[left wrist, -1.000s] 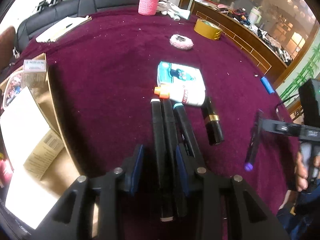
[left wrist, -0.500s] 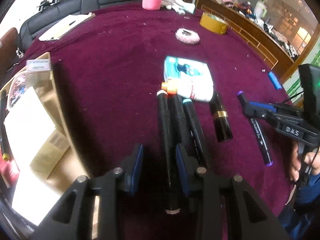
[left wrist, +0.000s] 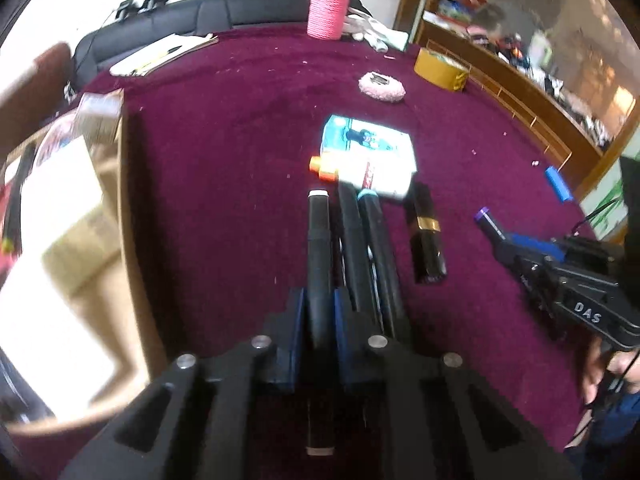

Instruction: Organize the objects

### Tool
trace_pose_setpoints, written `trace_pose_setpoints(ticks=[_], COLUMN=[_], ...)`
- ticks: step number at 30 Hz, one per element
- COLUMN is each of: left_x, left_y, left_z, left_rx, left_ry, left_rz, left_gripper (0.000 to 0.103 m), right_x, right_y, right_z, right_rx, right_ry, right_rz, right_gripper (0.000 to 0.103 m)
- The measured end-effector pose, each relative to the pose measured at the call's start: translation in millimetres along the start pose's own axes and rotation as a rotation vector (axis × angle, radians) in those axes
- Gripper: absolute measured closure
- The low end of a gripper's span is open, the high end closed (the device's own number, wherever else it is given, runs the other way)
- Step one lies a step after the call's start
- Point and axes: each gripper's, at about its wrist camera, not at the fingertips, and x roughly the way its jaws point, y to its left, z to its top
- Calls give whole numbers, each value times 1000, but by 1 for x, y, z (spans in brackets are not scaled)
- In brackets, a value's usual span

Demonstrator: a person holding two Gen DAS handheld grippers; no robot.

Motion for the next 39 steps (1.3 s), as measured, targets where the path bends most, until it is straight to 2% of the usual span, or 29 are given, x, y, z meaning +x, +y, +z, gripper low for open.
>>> trace_pose_setpoints(ticks=[9,16,24,25,26,30,34,39], left_x=[1,1,1,1,1,2,1,-5], left_y=[-5,-5,-5,-6,-7,-11,-5,3], left_z=[-6,-6,-7,-7,-7,-7,-7,-12], left_rx=[9,1,7,10,16,34,2,-76], left_ry=[-42,-51,-52,-51,-51,-52,-58,-74], left_rz=[18,11,18,22,29,59,28,-23], left_gripper=[89,89,89,89,89,89,89,89], right_x=[-8,-8,-9,-10,-11,-16,-25,-35], right_y=[22,21,15,14,15,10,-2,-4], right_z=[-17,-20,-19,-20,-21,-23,-26,-25], right_rx=[-185,-169,-111,-106,-104,-68,8,28], right_ry=[16,0,7,5,3,-18,-42,-66], right_rz=[-171,-191,-163,-156,-147,-115,-63,-25], right_gripper=[84,83,79,81,87,87,87,87])
